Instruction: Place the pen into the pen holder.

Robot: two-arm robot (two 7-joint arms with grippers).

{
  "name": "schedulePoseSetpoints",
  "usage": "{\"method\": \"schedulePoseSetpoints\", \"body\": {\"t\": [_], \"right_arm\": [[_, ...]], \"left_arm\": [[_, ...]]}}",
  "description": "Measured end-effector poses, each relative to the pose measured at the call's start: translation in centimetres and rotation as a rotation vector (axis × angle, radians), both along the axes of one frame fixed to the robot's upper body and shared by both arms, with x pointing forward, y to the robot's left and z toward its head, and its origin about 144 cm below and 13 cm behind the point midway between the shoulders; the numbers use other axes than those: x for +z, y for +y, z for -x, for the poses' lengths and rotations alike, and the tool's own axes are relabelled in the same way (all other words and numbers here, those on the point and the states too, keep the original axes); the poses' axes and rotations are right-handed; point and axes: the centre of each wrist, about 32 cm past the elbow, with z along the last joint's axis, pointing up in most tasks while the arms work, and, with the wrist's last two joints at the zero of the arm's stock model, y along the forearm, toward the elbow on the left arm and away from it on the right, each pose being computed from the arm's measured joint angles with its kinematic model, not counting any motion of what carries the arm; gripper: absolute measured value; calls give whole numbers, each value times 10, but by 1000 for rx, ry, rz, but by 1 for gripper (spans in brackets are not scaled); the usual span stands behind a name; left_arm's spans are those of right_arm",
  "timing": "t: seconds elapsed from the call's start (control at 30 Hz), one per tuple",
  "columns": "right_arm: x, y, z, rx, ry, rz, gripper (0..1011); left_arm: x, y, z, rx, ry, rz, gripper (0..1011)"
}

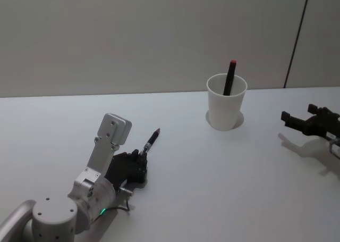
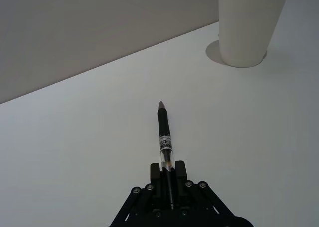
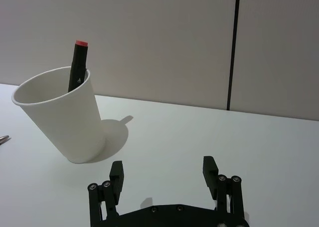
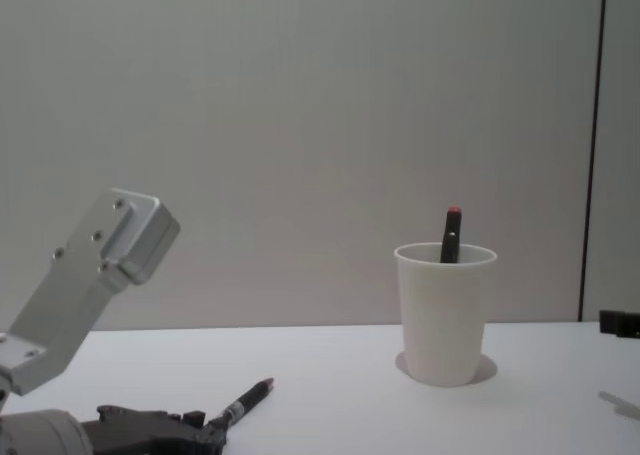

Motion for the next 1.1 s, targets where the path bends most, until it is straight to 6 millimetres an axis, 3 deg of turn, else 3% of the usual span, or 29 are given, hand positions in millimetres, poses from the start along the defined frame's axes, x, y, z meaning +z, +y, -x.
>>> {"method": "schedulePoseSetpoints", "body": {"t": [1.1], "right_arm": [[0,0,0,0,0,0,1002]], "left_arm": [[0,0,0,0,0,0,172]]}}
